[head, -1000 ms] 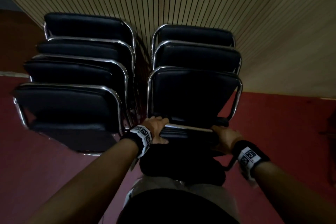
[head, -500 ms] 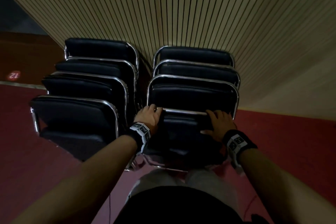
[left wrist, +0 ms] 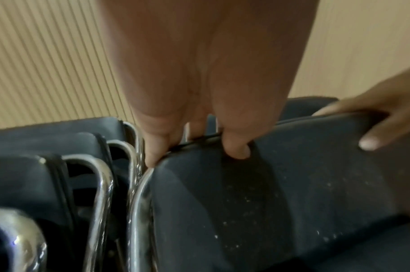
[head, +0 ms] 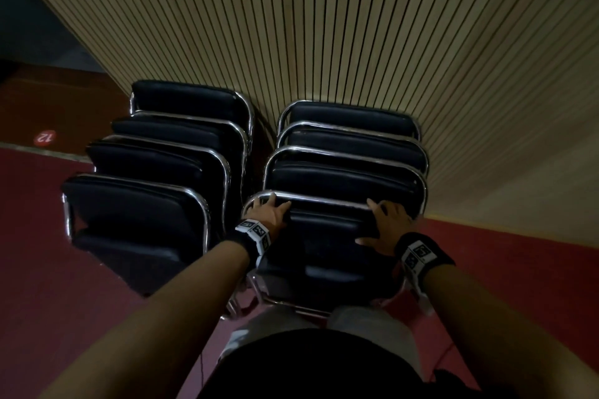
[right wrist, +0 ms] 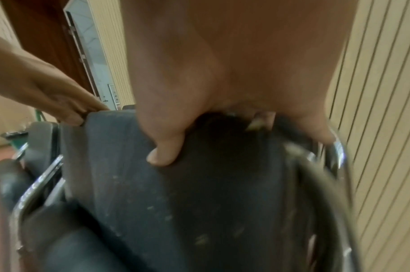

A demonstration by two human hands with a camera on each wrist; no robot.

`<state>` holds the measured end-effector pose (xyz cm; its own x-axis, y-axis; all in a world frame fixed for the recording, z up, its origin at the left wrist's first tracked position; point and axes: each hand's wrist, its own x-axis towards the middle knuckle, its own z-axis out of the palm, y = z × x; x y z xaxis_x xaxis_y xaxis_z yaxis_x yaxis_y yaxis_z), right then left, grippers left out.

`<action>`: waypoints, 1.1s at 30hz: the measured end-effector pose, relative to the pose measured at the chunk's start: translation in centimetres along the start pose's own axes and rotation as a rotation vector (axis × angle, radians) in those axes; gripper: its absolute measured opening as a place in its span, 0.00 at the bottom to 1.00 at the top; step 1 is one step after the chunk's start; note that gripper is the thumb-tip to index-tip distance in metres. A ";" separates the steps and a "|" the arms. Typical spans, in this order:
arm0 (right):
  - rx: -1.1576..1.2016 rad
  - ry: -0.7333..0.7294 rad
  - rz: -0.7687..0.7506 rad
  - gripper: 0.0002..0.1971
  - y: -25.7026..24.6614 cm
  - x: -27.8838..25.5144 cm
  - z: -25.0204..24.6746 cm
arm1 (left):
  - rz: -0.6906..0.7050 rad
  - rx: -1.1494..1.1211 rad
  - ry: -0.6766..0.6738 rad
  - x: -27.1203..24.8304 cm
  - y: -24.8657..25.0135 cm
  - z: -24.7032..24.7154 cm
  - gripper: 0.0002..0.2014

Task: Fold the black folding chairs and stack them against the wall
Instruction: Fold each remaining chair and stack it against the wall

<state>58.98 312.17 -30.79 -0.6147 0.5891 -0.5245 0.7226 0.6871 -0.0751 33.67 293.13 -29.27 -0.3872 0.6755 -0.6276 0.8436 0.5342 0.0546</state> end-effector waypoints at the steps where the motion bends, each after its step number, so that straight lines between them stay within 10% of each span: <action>1: -0.005 -0.012 0.012 0.58 0.1 -0.2 0.1 | -0.003 -0.001 0.008 0.0 0.0 0.1 0.32; 33: 0.115 0.023 0.377 0.51 -2.1 -0.4 1.5 | 0.305 0.029 0.073 1.5 -0.5 -3.9 0.19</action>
<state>58.20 309.89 -31.71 -0.3058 0.8013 -0.5141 0.9287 0.3699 0.0241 31.23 295.85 -27.15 -0.1390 0.8378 -0.5281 0.9347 0.2871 0.2094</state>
